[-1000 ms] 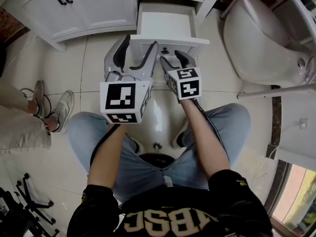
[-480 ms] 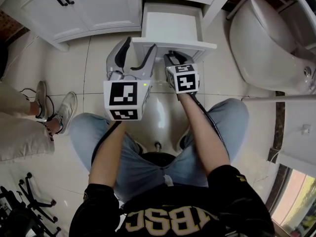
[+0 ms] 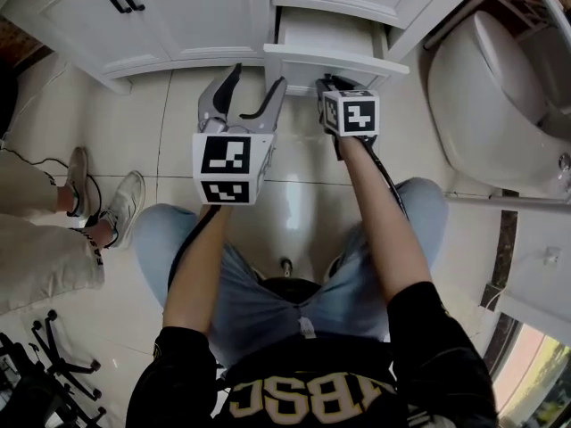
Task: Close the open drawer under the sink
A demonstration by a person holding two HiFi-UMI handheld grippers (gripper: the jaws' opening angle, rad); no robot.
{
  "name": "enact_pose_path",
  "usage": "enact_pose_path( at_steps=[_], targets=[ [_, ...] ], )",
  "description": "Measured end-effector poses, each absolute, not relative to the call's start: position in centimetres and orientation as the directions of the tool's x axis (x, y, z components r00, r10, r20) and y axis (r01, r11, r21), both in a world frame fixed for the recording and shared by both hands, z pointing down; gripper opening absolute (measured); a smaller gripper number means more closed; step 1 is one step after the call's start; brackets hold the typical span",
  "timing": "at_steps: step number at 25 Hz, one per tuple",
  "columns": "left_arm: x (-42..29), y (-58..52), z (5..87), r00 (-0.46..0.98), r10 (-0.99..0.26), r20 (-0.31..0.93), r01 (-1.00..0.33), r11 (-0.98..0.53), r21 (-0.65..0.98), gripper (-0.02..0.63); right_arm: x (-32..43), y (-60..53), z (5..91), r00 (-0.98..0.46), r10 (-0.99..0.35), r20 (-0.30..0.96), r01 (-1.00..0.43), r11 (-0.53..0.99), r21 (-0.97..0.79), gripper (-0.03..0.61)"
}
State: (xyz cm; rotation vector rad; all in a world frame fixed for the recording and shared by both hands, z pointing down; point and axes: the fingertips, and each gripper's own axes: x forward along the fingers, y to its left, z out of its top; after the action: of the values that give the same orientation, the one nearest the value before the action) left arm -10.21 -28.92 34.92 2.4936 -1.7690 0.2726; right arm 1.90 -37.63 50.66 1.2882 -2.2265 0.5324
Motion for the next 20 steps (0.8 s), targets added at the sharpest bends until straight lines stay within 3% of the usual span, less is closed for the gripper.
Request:
enact_pose_path(
  at_steps=[9,13,17,20],
  targets=[
    [-12.9,-30.0,35.2,0.296,-0.933,0.203,-0.954,-0.301,0.007,0.276,2.1,-48.2,50.4,-0.323,-0.720,0.614,-0.873,0.478,0.101,0.126],
    [-12.9,-29.7,35.1,0.313,-0.928,0.201,-0.949,-0.315,0.020,0.276,4.4,-48.4,50.2,-0.091,-0.705,0.703,-0.850,0.423,0.314,0.124],
    [-12.1,-29.3,34.6,0.337,-0.922,0.189,-0.939,-0.343,0.002,0.276,2.3,-48.2,51.0,-0.281,-0.678,0.679,-0.811,0.546,0.209,0.124],
    [-11.6,-28.8,34.1,0.357,-0.916,0.182,-0.930,-0.366,-0.017,0.276,3.0,-45.8,50.8,-0.342,-0.637,0.691,-0.757,0.622,0.198,0.081]
  ],
)
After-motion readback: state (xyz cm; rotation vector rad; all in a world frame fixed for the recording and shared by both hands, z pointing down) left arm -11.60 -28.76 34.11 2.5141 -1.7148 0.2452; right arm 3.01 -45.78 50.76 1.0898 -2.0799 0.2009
